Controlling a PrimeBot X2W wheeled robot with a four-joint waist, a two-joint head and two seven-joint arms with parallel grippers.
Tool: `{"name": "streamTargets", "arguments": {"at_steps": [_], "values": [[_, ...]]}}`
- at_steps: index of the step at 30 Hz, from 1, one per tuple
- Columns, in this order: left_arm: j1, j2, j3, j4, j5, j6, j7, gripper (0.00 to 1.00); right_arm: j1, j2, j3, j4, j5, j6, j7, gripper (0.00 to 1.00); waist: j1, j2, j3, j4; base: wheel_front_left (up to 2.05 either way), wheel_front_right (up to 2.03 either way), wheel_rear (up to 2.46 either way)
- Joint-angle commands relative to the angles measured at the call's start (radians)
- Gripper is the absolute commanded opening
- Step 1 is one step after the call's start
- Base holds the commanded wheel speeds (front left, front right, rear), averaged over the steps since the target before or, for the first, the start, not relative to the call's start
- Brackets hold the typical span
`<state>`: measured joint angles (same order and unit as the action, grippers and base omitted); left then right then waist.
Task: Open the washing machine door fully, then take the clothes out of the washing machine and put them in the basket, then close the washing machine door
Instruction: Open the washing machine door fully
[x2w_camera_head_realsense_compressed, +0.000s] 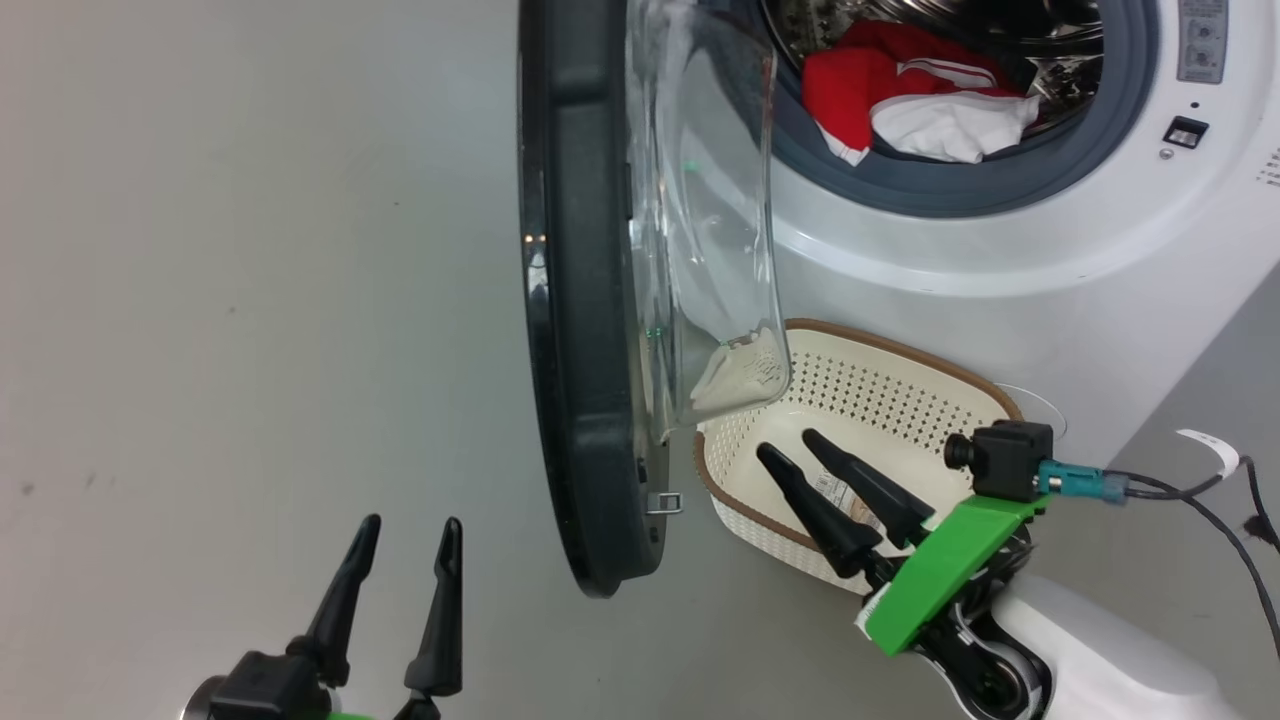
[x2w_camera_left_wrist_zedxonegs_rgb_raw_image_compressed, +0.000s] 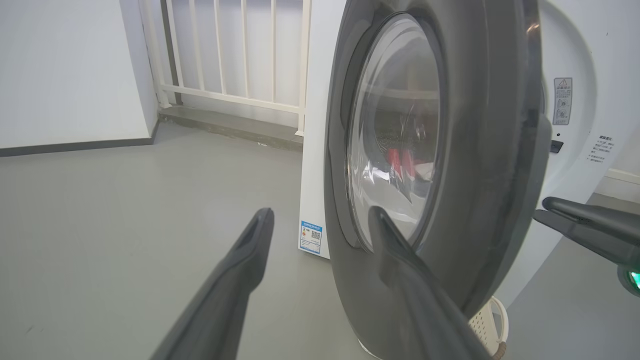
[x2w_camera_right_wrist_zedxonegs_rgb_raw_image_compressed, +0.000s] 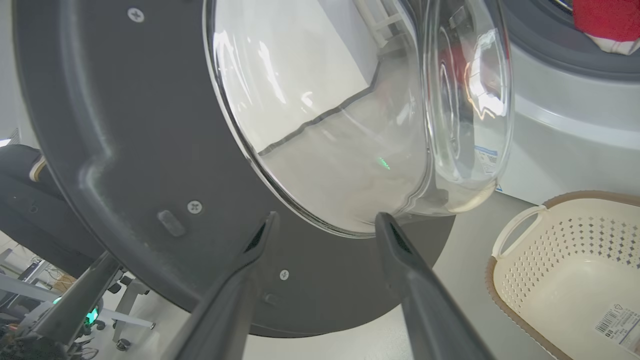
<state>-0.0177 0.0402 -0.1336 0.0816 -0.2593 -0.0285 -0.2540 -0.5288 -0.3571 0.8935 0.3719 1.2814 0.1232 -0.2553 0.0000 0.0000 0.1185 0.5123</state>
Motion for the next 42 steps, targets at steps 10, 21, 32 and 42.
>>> {"name": "streamTargets", "arguments": {"at_steps": [10, 21, 32, 42], "values": [[-0.013, 0.01, 0.065, -0.01, 0.021, -0.02, -0.008, 1.0, 0.145, 0.003, -0.158, 0.028, -0.144, 0.008, -0.006, 1.0, 0.0, 0.0, -0.007, -0.052, 0.0, 0.0, 0.0], [-0.003, 0.01, 0.091, 0.0, 0.033, -0.03, -0.008, 1.0, 0.262, 0.025, -0.352, 0.051, -0.302, 0.008, -0.006, 1.0, 0.0, 0.0, -0.023, -0.091, 0.0, 0.0, 0.0], [0.003, 0.01, 0.097, 0.013, 0.038, -0.035, -0.008, 1.0, 0.363, 0.1, -0.617, -0.003, -0.59, 0.008, -0.006, 1.0, 0.0, 0.0, -0.034, -0.102, 0.0, 0.0, 0.0], [0.004, 0.01, 0.098, 0.016, 0.039, -0.037, -0.008, 1.0, 0.429, 0.184, -0.797, -0.118, -0.808, 0.008, -0.006, 1.0, 0.0, 0.0, -0.036, -0.1, 0.0, 0.0, 0.0]]}}
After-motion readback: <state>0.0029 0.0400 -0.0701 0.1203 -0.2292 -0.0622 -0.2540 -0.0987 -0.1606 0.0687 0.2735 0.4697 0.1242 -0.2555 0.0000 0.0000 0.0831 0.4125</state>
